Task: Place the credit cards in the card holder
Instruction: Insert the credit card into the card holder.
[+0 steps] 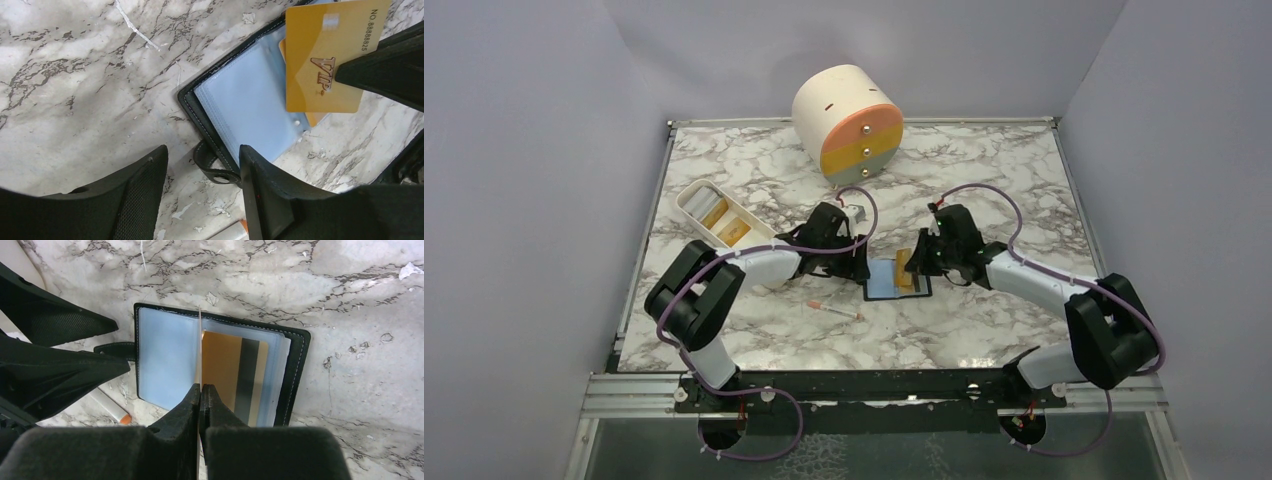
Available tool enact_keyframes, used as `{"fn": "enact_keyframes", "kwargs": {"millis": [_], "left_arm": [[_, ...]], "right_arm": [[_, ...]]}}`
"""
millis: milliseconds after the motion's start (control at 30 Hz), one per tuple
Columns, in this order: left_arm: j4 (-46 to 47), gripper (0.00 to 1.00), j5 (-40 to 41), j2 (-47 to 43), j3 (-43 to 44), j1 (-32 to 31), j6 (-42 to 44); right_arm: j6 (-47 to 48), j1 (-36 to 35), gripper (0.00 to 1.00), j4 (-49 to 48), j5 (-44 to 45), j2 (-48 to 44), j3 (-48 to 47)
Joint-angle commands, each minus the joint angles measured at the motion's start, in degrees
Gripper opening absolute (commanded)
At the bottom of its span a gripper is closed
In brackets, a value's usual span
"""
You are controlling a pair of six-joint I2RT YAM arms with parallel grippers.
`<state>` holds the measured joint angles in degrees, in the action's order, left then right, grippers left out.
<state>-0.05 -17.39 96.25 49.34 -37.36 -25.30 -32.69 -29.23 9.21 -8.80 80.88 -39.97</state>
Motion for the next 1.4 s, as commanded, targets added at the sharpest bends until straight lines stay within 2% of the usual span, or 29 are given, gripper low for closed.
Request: {"fn": "enact_keyframes", "kwargs": {"millis": [0, 133, 533, 700, 867, 1367], "left_arm": [[-0.35, 0.54, 2.65, 0.87, 1.46, -0.54, 1.63], [-0.92, 0.49, 3.53, 0.87, 1.82, -0.61, 1.87], [-2.20, 0.12, 3.06, 2.80, 2.76, -0.69, 2.80], [-2.43, 0.00, 2.67, 3.18, 3.08, -0.74, 2.80], [-2.92, 0.00, 3.72, 2.95, 2.96, -0.69, 3.15], [-3.43, 0.00, 3.94, 3.03, 2.73, -0.69, 2.89]], "right_arm": [[1.61, 0.05, 0.01, 2.90, 4.29, -1.93, 0.02], [1.75, 0.08, 0.01, 3.78, 5.00, -2.19, -0.35], [2.18, 0.10, 0.01, 5.64, 6.75, -4.36, -0.85], [1.59, 0.05, 0.01, 3.53, 2.56, -4.99, -0.41], [-0.44, 0.05, 0.01, 0.99, -1.38, -5.08, 0.32], [-2.64, 0.14, 0.01, -3.53, -2.10, -2.40, 2.95]]}}
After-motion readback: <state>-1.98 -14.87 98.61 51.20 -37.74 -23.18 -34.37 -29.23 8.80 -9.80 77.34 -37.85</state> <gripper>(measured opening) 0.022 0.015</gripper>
